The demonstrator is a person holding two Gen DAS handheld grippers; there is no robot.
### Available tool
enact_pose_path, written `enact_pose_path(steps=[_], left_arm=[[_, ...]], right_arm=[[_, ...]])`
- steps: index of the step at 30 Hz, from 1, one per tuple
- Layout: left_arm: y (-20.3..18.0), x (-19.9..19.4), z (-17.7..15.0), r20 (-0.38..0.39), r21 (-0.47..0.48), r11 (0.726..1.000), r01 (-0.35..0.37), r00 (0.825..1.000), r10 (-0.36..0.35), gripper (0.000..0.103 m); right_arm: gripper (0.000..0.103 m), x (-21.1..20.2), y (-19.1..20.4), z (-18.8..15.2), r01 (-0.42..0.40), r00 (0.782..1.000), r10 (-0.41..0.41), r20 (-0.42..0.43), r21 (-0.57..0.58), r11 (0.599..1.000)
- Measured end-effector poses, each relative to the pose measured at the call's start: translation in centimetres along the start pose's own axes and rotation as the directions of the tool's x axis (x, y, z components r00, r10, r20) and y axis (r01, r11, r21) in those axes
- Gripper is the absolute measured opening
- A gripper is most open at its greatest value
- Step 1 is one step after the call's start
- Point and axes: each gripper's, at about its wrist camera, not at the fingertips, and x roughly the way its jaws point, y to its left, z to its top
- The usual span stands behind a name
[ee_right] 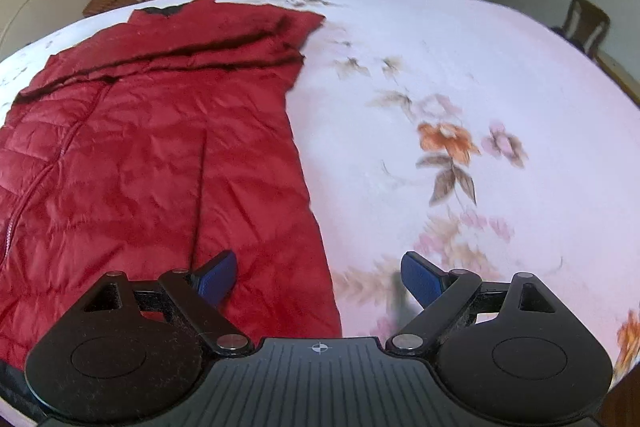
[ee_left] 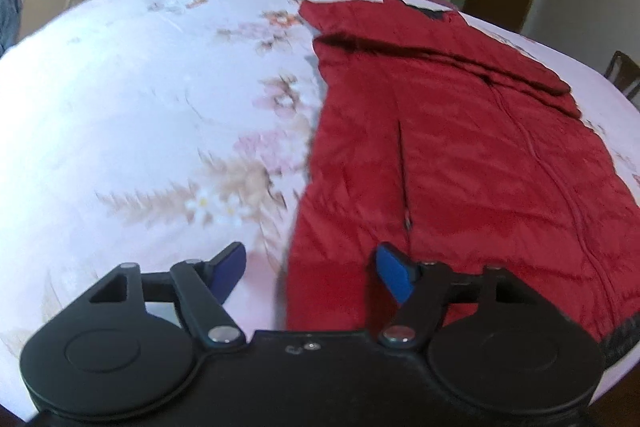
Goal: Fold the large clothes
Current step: 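Grasp the hem with both grippers and lift it toward the collar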
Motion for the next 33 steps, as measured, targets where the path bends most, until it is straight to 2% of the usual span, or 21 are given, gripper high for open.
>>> enact_pose_path(steps=[7, 11, 12, 13, 14, 15, 17, 19, 23, 29, 33], left_arm=[[-0.3, -0.6, -1.1, -0.029, -0.020, 0.998, 0.057, 0.998, -0.058, 0.063], [-0.3, -0.9, -1.5, -0.031, -0.027, 0.995, 0.092, 0.995, -0.093, 0.052], [-0.2, -0.9, -1.5, -0.031, -0.029, 0.994, 0.105, 0.994, -0.105, 0.046], [-0.3, -0.9, -1.6, -0.032, -0.031, 0.992, 0.120, 0.992, -0.121, 0.041], [-0.3, -0.9, -1.6, -0.035, -0.040, 0.989, 0.143, 0.989, -0.144, 0.032], [-0.3, -0.9, -1.6, -0.039, -0.049, 0.986, 0.158, 0.986, -0.160, 0.024], [-0.5, -0.9, -1.6, -0.046, -0.053, 0.982, 0.184, 0.981, -0.186, 0.016], [-0.6, -0.9, -1.5, -0.050, -0.058, 0.978, 0.201, 0.978, -0.204, 0.012], [-0.3, -1.8, -0.8, -0.018, -0.094, 0.962, 0.255, 0.966, -0.258, 0.008], [0.7, -3.8, 2.1, 0.106, -0.155, 0.932, 0.327, 0.944, -0.314, 0.008], [0.0, -4.7, 5.3, 0.197, -0.128, 0.924, 0.359, 0.923, -0.331, 0.008]], right_arm=[[0.088, -0.9, -0.7, -1.6, -0.065, 0.997, 0.067, -0.025, 0.085, 0.994], [0.087, -1.5, -0.3, -2.3, -0.094, 0.994, 0.098, -0.039, 0.084, 0.992], [0.081, -1.6, -0.2, -2.5, -0.099, 0.994, 0.103, -0.043, 0.082, 0.992], [0.067, -1.7, -0.1, -2.6, -0.108, 0.993, 0.111, -0.041, 0.082, 0.991], [0.053, -1.9, -0.1, -2.6, -0.117, 0.992, 0.121, -0.040, 0.083, 0.990], [0.046, -2.0, 0.0, -2.5, -0.134, 0.989, 0.138, -0.045, 0.090, 0.987], [0.020, -2.1, 0.0, -2.5, -0.166, 0.983, 0.173, -0.059, 0.108, 0.980], [0.010, -2.1, 0.2, -2.4, -0.203, 0.974, 0.214, -0.076, 0.128, 0.971], [0.007, -2.9, 0.6, -1.9, -0.241, 0.967, 0.250, -0.057, 0.136, 0.961], [0.007, -5.6, 1.2, 0.9, -0.275, 0.961, 0.266, 0.081, 0.136, 0.952], [0.007, -6.9, 1.5, 4.1, -0.276, 0.951, 0.251, 0.179, 0.129, 0.953]])
